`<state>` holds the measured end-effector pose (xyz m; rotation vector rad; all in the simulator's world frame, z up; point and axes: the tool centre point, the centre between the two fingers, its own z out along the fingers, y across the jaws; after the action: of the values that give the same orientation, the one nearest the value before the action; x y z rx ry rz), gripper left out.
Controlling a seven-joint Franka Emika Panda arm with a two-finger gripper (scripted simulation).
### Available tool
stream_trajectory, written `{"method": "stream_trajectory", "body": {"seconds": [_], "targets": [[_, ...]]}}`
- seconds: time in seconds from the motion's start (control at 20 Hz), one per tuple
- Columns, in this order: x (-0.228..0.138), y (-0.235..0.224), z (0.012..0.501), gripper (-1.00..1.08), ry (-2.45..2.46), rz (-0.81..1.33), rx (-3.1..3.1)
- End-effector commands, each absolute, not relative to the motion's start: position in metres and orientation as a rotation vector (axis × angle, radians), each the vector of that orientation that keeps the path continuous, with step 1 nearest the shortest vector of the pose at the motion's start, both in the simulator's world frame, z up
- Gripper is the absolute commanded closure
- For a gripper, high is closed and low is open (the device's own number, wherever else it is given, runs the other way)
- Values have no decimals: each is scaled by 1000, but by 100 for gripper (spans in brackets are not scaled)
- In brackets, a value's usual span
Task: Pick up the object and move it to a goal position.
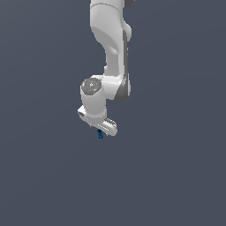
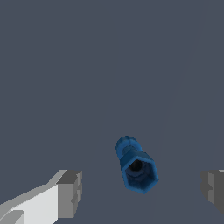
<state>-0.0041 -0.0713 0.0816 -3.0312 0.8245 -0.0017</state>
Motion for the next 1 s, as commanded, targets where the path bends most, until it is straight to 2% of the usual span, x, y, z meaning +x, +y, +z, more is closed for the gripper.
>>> {"method": "stream_trajectory", "body": {"seconds": [0.0, 0.45, 0.5, 0.95], "targets": [[-5, -71, 69, -92, 827, 0, -3031], [-4, -71, 43, -92, 830, 0, -3030], [-4, -71, 43, 108, 830, 0, -3030], [-4, -71, 43, 108, 830, 0, -3030]]}}
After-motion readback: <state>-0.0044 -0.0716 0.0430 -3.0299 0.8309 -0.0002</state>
